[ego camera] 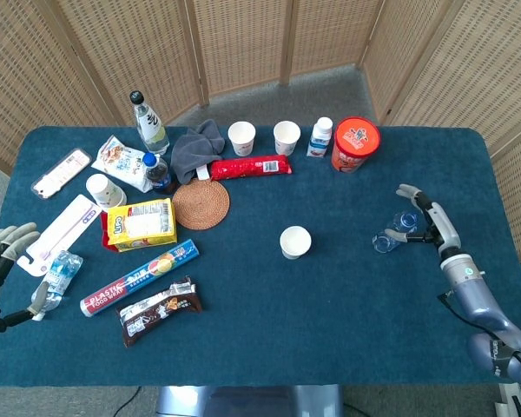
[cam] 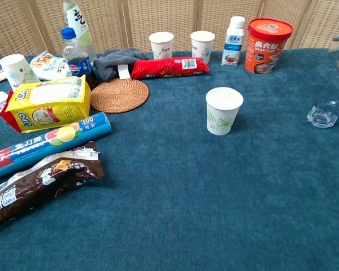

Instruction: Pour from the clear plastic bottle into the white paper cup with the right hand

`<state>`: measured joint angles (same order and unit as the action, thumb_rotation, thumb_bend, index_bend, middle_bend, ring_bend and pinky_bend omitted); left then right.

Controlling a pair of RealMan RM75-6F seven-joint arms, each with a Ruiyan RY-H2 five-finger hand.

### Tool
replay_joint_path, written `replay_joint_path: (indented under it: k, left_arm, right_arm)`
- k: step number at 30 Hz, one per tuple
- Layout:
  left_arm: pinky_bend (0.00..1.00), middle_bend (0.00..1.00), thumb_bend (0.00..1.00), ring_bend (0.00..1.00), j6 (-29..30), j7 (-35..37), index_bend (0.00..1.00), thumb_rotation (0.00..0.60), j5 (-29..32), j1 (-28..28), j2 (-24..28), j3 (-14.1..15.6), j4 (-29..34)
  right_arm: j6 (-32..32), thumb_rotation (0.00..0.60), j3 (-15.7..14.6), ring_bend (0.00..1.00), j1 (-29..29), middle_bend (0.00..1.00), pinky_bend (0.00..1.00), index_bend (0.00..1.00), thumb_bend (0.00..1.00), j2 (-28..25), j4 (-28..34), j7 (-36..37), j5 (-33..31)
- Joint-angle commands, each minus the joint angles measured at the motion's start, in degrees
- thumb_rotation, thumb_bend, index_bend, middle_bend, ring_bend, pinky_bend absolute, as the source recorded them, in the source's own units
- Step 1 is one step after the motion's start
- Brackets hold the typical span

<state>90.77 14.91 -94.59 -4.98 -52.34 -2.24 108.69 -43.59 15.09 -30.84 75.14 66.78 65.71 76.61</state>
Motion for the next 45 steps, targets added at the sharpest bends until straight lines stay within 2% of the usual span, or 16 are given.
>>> replay_joint_path:
  k: [1, 7, 16, 26, 37, 45]
  left_arm:
    - [0.06, 0.13, 0.5, 0.1, 0.0, 0.1, 0.12, 0.444, 0.0, -0.1, 0.0, 0.0, -0.1]
    - [0.06, 0.13, 0.5, 0.1, -0.1, 0.3, 0.12, 0.45, 0.0, -0.2, -0.1, 0.0, -0.4]
    - [0.06, 0.13, 0.5, 0.1, 0.1, 0.5, 0.12, 0.452, 0.1, -0.2, -0.1, -0.1, -0.6]
    - [0.06, 0.13, 0.5, 0.1, 0.4, 0.1, 0.12, 0.451, 0.4, -0.3, -0.4, -0.3, -0.6]
    - [0.06, 0.13, 0.5, 0.1, 1.0, -1.5, 0.12, 0.453, 0.6, 0.3, -1.0, -0.2, -0.8]
    - [0.05, 0.12, 0.5, 0.09, 0.4, -3.6, 0.12, 0.45, 1.5, 0.8, -1.0, 0.3, -0.4]
  right_arm:
    - [-0.8, 0.6, -0.1, 0.0, 0.1, 0.09, 0.0, 0.04, 0.14, -1.3, 1.6, -1.0, 0.3]
    - [-1.1, 0.6, -0.1, 0.0, 0.2, 0.06, 0.0, 0.0, 0.13, -4.8, 5.2, -3.0, 0.5]
    - [-1.5, 0.6, 0.4, 0.0, 0.2, 0.04, 0.0, 0.0, 0.12, -9.5, 9.6, -4.3, 0.0]
    - [-7.9, 0.598, 0.9, 0.0, 3.1, 0.04, 0.0, 0.0, 0.11, -13.7, 15.1, -6.3, 0.5]
    - [-17.7, 0.6, 0.6, 0.0, 7.3, 0.06, 0.0, 0.06, 0.11, -16.4, 22.0, -16.3, 0.6]
    - [-20.9, 0.6, -2.0, 0.0, 9.5, 0.09, 0.0, 0.12, 0.14, -17.4, 25.3, -27.5, 1.6]
